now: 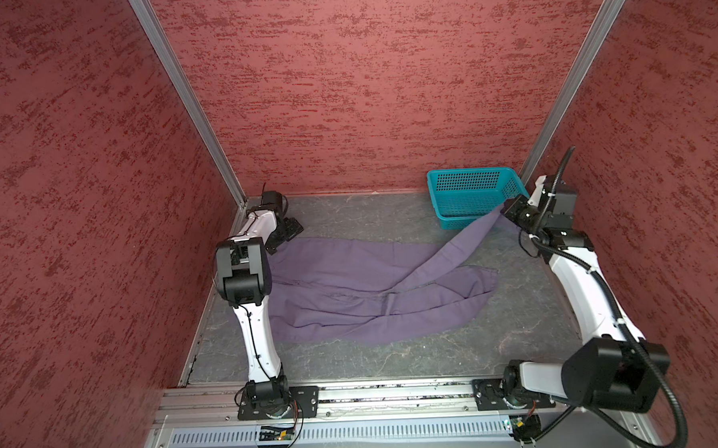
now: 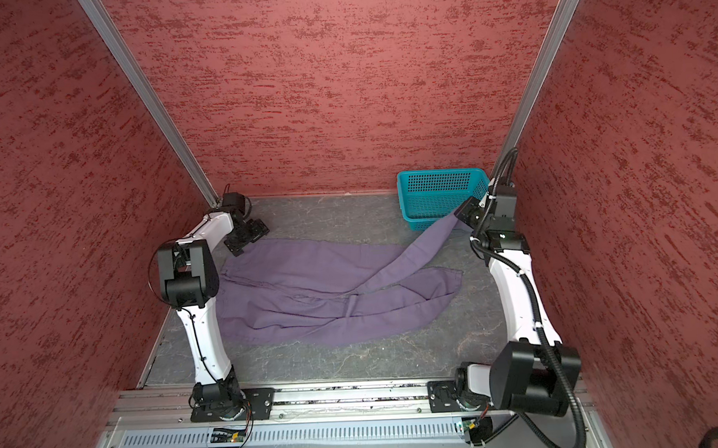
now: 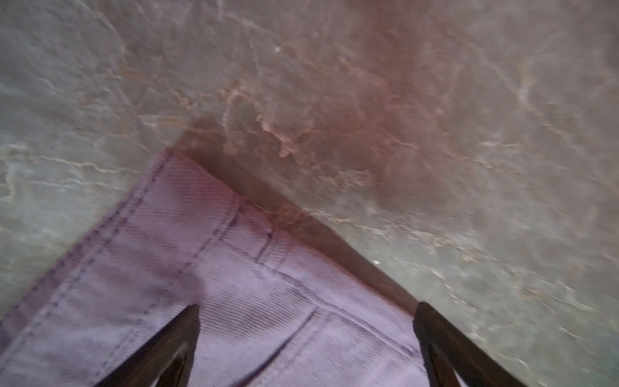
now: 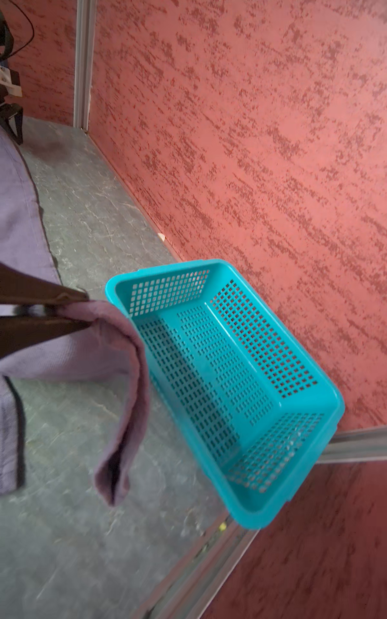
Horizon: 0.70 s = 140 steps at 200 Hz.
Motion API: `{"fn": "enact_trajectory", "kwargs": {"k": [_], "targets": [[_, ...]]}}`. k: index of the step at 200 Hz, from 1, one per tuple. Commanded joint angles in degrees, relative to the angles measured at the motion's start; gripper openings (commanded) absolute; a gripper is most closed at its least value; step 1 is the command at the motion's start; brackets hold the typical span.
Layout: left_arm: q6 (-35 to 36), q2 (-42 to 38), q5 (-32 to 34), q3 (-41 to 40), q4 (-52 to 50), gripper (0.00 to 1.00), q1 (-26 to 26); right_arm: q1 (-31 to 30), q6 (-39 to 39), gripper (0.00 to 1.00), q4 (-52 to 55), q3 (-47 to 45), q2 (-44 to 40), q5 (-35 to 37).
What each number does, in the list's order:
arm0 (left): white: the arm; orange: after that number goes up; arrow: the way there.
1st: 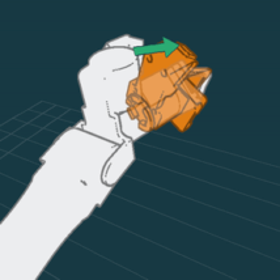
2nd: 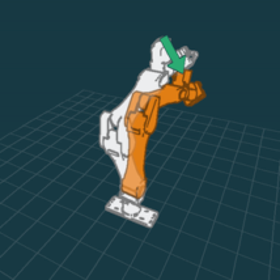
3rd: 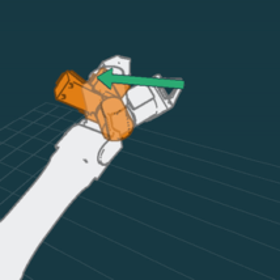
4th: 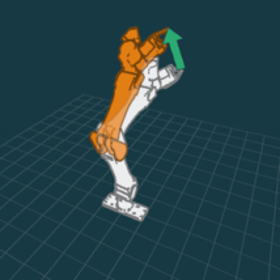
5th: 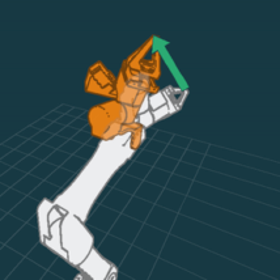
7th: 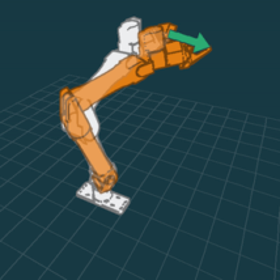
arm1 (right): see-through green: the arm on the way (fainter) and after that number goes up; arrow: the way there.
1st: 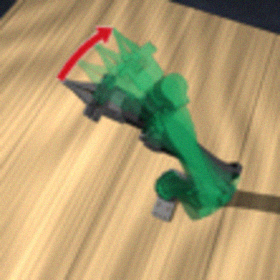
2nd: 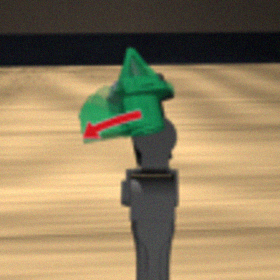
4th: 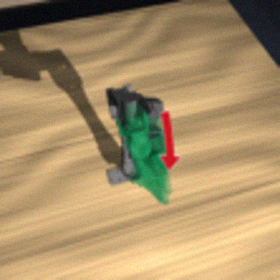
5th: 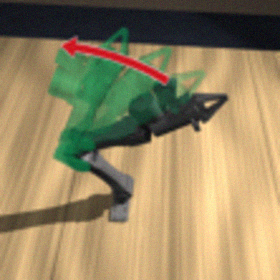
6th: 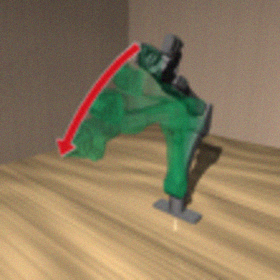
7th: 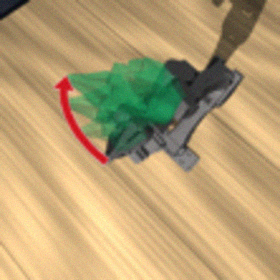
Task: Fold and stack the trousers
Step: Flatten out the trousers at the center of the table.
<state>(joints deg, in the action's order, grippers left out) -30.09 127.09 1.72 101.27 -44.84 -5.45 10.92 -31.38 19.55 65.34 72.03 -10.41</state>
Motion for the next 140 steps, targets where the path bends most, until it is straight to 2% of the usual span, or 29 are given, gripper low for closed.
{"fn": "enact_trajectory", "kwargs": {"k": [1,13,34,63,81,89,116,140], "targets": [[1.26,1.58,2.46,1.33,-3.72,0.99,-0.11,4.94,-2.86,0.00,-1.75,-5.94,-4.77,-1.10],[1.35,2.36,2.08,1.30,-3.69,0.99,-0.26,8.51,-5.02,0.00,-2.48,-9.91,-6.66,-3.58],[1.61,3.28,1.52,1.51,-3.68,0.85,-0.35,13.24,-5.59,0.00,-2.38,-14.33,-8.37,-5.85],[1.61,4.00,0.21,0.98,-2.95,0.39,-0.60,18.09,-6.97,0.00,-3.04,-16.83,-8.48,-9.71],[1.61,4.63,-1.98,0.93,-2.53,0.17,-1.09,20.57,-9.85,0.00,-5.34,-18.14,-8.23,-11.95],[1.61,4.89,-2.86,0.86,-2.53,0.00,-1.43,21.47,-11.36,0.00,-6.69,-18.55,-7.76,-13.35],[1.81,3.62,-5.02,-0.02,-1.66,0.00,-2.60,22.66,-14.71,0.00,-9.43,-17.11,-4.70,-15.70],[1.18,0.08,-6.66,0.10,-1.29,0.00,-4.38,22.57,-17.35,0.00,-11.11,-10.90,-0.34,-18.27]]}}
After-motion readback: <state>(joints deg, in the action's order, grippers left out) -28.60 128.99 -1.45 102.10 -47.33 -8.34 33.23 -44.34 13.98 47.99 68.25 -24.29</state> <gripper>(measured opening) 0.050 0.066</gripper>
